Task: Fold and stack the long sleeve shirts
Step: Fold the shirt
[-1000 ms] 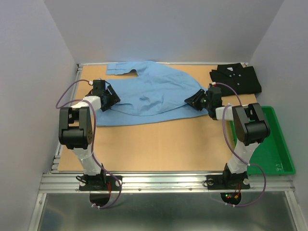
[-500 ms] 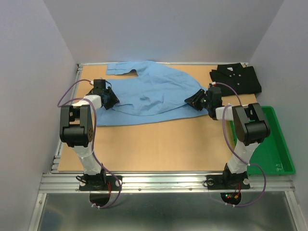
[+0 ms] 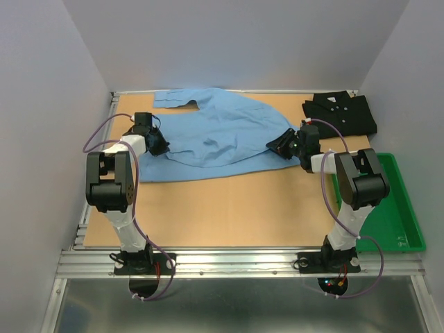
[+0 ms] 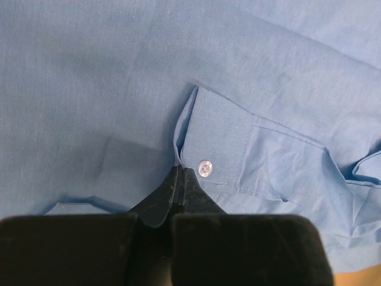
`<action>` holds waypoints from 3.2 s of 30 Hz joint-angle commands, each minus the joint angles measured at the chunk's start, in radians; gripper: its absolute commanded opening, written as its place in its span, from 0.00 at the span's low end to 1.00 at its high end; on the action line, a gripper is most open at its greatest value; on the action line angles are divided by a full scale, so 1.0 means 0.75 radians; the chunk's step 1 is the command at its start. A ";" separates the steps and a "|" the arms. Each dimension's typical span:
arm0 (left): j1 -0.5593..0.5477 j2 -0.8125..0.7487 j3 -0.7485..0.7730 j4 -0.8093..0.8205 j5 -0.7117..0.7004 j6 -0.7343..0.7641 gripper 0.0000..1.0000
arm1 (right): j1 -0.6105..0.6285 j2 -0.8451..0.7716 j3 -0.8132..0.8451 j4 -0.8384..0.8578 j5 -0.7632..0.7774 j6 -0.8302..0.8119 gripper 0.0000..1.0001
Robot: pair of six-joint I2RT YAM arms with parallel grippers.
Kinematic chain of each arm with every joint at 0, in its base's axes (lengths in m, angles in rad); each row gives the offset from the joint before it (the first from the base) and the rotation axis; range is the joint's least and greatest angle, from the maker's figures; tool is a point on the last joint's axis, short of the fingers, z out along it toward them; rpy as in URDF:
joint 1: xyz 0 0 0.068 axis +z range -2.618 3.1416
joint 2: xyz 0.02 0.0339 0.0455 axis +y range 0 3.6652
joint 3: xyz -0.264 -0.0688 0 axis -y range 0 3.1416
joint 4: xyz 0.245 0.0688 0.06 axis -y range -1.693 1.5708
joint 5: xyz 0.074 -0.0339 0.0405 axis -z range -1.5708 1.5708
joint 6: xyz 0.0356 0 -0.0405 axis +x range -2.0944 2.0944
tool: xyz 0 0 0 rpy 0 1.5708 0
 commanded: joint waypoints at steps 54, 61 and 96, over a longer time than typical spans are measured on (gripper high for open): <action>0.003 -0.474 -0.491 0.330 -0.459 -0.158 0.00 | -0.040 0.035 -0.090 0.112 0.058 -0.018 0.06; 0.005 -0.441 -0.493 0.246 -0.457 -0.170 0.06 | -0.042 -0.041 -0.137 0.118 0.044 -0.041 0.27; -0.167 -0.325 -0.330 0.070 -0.371 -0.086 0.83 | 0.061 0.113 0.134 0.001 -0.132 -0.116 0.62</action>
